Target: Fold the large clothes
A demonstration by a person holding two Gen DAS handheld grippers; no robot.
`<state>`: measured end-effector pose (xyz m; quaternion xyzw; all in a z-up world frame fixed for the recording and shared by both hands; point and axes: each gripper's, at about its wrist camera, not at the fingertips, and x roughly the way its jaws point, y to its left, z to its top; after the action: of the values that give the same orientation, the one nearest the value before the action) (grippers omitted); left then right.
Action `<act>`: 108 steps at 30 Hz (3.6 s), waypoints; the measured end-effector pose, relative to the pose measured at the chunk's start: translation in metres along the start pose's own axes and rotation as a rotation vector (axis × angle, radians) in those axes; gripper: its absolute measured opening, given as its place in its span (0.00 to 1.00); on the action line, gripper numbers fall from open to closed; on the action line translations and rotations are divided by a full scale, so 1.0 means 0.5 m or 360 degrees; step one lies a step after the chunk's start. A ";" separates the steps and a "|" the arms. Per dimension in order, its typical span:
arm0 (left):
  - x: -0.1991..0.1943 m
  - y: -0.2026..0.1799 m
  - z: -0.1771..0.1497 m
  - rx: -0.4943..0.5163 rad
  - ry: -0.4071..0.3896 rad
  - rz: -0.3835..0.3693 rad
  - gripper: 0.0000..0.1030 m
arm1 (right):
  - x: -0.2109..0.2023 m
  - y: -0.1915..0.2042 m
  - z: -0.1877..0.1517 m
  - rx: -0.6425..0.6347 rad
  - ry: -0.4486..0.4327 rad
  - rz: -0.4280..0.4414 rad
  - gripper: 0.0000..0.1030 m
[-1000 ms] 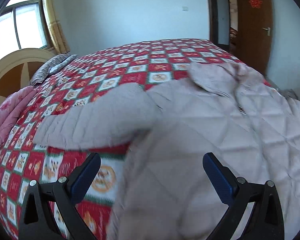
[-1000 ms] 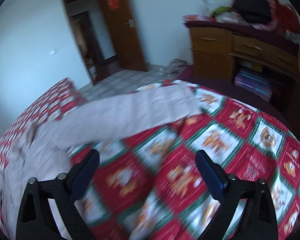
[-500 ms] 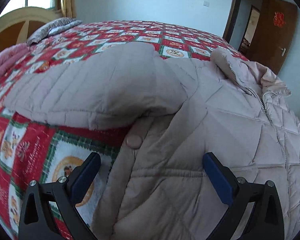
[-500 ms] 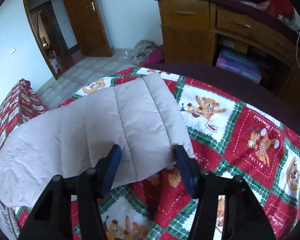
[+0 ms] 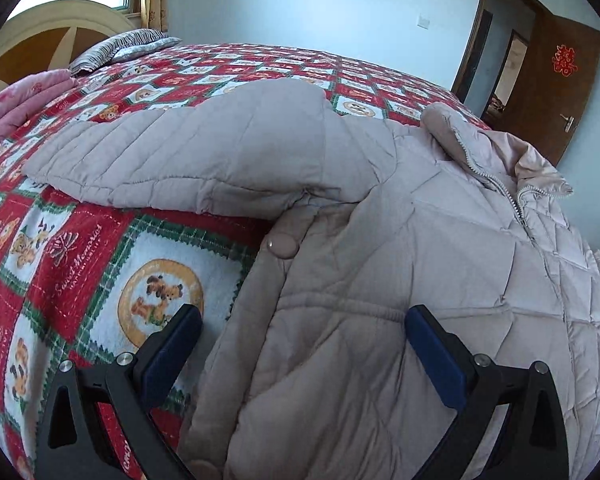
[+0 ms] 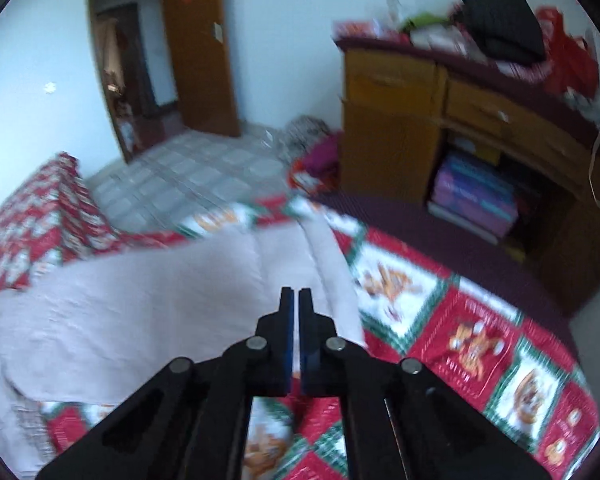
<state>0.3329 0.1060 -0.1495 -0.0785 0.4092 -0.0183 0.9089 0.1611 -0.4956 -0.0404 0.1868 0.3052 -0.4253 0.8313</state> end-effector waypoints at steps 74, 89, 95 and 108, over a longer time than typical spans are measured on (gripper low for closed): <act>-0.003 0.053 -0.001 -0.0198 -0.0088 -0.0259 0.99 | -0.221 0.938 -0.411 -0.1153 0.0345 0.1219 0.11; -0.001 0.057 0.000 -0.0194 -0.0078 -0.0265 0.99 | -0.287 0.820 -0.286 -0.0848 0.0160 0.1682 0.54; 0.003 0.048 0.003 -0.0172 -0.0066 -0.0230 0.99 | -0.110 0.627 -0.150 -0.0516 0.0015 0.0917 0.15; 0.004 0.001 0.019 0.0008 0.0050 0.0034 0.99 | 0.087 0.567 -0.228 -0.0412 0.0275 0.0651 0.16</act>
<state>0.3414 0.1076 -0.1450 -0.0716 0.4243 -0.0108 0.9026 0.3739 -0.2953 -0.1400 0.1723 0.3829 -0.1881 0.8879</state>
